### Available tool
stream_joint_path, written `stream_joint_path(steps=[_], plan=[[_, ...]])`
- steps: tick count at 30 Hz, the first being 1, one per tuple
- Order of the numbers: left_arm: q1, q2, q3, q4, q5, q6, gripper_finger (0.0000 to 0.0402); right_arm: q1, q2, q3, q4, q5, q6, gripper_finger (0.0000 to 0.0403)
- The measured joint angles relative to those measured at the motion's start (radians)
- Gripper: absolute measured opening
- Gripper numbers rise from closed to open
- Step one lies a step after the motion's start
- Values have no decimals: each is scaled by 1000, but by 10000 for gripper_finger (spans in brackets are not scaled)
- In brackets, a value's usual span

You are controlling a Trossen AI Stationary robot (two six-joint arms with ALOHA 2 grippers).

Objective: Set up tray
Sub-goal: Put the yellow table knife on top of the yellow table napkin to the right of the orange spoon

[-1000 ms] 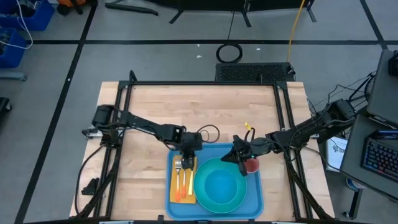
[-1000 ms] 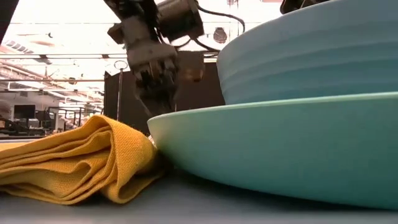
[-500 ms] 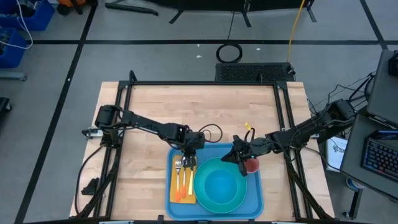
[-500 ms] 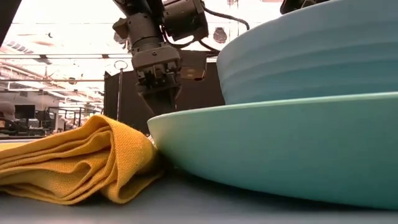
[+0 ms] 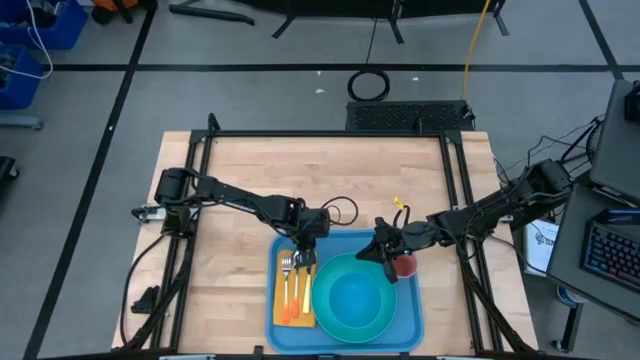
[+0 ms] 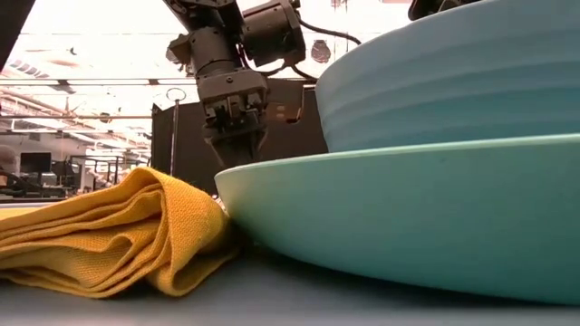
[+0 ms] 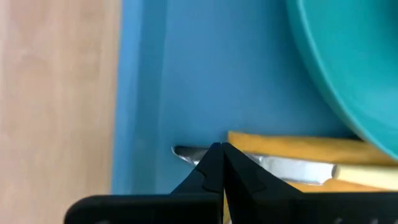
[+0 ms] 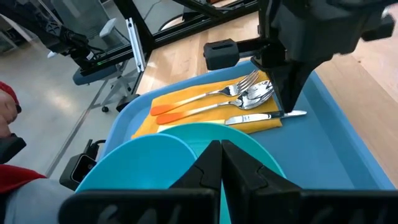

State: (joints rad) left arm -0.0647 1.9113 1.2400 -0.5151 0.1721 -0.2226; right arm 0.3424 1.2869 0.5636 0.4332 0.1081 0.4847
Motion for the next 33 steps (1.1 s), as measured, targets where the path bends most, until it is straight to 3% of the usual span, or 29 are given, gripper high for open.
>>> stream_joint_path(steps=[33], plan=[[-1, 69, 3, 22, 137, -48, 0, 13, 0, 2, 4, 1, 4, 0]])
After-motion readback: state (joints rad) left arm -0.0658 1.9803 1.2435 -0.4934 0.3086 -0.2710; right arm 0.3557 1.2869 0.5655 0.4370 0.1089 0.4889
